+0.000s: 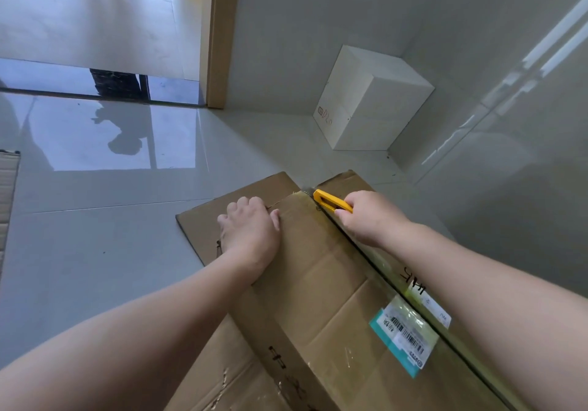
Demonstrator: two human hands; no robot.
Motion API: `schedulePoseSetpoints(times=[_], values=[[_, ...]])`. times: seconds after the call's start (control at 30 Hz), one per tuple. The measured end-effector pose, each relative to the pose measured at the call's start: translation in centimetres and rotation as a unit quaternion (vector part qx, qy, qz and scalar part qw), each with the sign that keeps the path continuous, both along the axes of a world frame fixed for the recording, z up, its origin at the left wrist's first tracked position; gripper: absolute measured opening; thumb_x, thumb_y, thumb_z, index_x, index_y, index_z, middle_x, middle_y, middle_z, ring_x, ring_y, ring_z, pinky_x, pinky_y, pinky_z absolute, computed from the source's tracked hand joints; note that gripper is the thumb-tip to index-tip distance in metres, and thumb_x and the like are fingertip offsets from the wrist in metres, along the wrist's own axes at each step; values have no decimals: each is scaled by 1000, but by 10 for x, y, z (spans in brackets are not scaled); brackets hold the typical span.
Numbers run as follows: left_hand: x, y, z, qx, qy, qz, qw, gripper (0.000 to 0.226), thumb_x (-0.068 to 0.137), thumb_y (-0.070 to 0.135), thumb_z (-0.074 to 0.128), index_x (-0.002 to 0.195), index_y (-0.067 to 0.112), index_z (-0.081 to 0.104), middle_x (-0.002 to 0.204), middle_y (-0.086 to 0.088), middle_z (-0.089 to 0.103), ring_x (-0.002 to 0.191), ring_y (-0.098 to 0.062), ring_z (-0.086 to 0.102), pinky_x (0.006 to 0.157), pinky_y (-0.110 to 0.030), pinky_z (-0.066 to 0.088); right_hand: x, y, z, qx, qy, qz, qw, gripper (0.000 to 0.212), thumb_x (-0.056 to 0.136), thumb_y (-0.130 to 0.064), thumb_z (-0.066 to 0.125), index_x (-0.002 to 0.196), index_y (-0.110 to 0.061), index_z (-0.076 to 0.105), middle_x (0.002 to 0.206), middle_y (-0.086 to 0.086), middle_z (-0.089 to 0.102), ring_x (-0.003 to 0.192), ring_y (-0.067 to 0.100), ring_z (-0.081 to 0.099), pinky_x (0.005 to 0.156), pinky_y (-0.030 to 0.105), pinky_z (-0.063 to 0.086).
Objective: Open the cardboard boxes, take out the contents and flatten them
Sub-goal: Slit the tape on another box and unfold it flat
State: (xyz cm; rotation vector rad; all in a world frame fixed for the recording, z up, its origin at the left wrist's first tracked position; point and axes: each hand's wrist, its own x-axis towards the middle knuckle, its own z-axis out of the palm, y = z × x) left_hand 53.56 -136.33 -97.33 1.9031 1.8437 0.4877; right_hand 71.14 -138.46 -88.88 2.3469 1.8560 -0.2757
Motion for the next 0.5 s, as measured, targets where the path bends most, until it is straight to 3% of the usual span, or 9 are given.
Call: schedulePoseSetpoints(times=[0.5], values=[[2,-3,-2,22,2,7,1000,34,99,42,35,113,18,54,115,-4,53,111,-25,44,96,-37,29,-12,7,2,7,-68,36,997,22,98,-38,44,90,-19,51,87,1,53,79,24,51,64,31,36]])
